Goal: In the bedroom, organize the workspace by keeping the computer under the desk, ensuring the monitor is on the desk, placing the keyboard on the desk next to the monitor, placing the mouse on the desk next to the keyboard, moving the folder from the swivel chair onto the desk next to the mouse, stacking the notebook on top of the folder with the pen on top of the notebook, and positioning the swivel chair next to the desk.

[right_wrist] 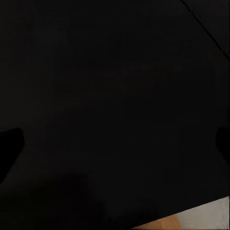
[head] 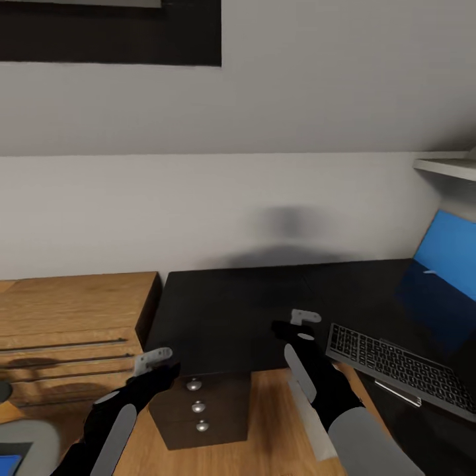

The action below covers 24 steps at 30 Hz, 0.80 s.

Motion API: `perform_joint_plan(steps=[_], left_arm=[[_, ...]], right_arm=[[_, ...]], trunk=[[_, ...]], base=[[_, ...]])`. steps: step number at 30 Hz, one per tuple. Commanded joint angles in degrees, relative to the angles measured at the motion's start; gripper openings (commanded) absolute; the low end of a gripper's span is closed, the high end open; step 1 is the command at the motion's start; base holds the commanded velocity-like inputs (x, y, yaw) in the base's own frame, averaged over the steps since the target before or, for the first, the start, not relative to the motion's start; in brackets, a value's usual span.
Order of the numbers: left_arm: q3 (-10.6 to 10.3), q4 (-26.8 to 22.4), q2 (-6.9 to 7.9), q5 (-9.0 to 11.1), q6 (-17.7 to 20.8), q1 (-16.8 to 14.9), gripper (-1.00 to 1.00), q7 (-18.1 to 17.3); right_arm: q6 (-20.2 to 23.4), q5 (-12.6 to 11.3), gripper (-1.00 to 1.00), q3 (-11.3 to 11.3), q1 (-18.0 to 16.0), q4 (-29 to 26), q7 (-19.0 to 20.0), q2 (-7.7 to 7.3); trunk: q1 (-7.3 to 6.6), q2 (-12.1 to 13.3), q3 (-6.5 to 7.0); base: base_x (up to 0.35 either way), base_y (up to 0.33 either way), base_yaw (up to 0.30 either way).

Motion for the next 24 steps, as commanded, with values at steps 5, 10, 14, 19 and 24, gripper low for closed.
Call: perform_joint_plan(steps=[5, 10, 14, 19, 24], left_arm=[[-0.1, -0.1, 0.06, 0.6, 0.1, 0.0, 1.0, 0.5], [-0.1, -0.1, 0.06, 0.6, 0.1, 0.0, 1.0, 0.5], [-0.1, -0.1, 0.06, 0.6, 0.1, 0.0, 1.0, 0.5], [-0.1, -0.1, 0.06, 0.6, 0.1, 0.0, 1.0, 0.5], [-0.1, -0.1, 0.06, 0.7, 0.1, 0.0, 1.0, 0.5]], right_arm=[[0.1, -0.5, 1.0, 0.0, -0.1, 0.0, -0.4, -0.45], [0.0, -0.5, 1.0, -0.8, -0.1, 0.0, -0.3, -0.62], [0.1, -0.5, 1.0, -0.9, -0.1, 0.0, -0.3, -0.62], [0.1, -0.5, 1.0, -0.9, -0.1, 0.0, -0.3, -0.63], [0.0, -0.5, 1.0, -0.9, -0.1, 0.0, -0.3, -0.63]], trunk=[[0.01, -0.1, -0.08], [0.01, -0.1, -0.08], [0.01, -0.1, -0.08], [0.01, -0.1, -0.08], [0.01, -0.1, -0.08]], base=[[0.005, -0.005, -0.264], [0.001, -0.001, -0.072], [0.0, 0.0, -0.011], [0.0, 0.0, -0.002], [0.0, 0.0, 0.0]])
